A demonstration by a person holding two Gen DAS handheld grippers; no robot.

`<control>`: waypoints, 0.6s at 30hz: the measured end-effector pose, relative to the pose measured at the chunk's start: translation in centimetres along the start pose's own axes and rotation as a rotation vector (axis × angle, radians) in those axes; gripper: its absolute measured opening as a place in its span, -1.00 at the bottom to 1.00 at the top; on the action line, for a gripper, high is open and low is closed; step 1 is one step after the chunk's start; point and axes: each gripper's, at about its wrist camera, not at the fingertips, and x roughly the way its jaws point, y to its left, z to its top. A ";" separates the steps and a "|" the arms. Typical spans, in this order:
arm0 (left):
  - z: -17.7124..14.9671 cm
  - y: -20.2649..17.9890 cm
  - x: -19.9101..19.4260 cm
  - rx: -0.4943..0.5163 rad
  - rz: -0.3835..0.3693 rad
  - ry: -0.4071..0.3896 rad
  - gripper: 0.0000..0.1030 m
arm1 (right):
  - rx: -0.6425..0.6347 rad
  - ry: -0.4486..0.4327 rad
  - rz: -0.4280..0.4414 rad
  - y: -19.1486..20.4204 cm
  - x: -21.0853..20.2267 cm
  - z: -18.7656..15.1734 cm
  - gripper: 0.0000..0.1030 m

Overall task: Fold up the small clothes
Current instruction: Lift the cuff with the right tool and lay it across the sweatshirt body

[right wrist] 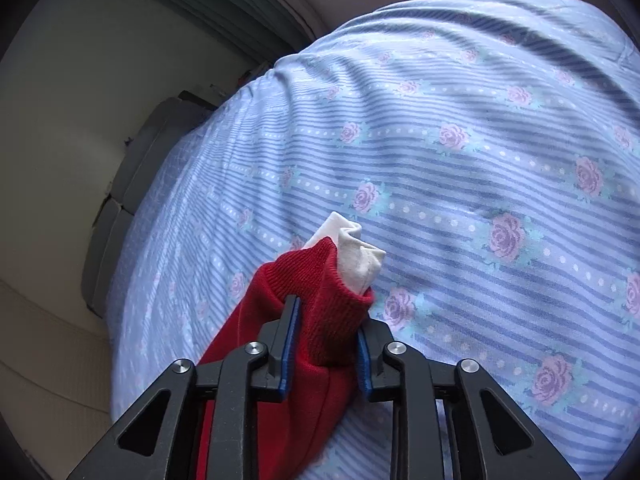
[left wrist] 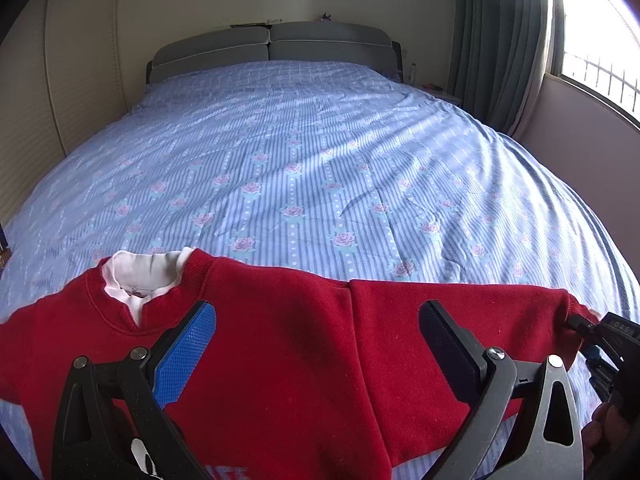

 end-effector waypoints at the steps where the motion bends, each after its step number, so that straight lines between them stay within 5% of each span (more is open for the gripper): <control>1: 0.1 0.6 -0.4 -0.006 0.005 -0.003 1.00 | -0.027 -0.014 -0.003 0.7 -0.6 -0.1 -0.61; 11: 0.8 10.3 -6.2 -0.094 0.083 -0.036 1.00 | -0.335 -0.204 -0.009 11.4 -8.5 -3.5 -0.64; 18: -0.5 19.6 -10.1 -0.177 0.160 -0.052 1.00 | -0.561 -0.300 0.081 21.5 -13.0 -10.5 -0.66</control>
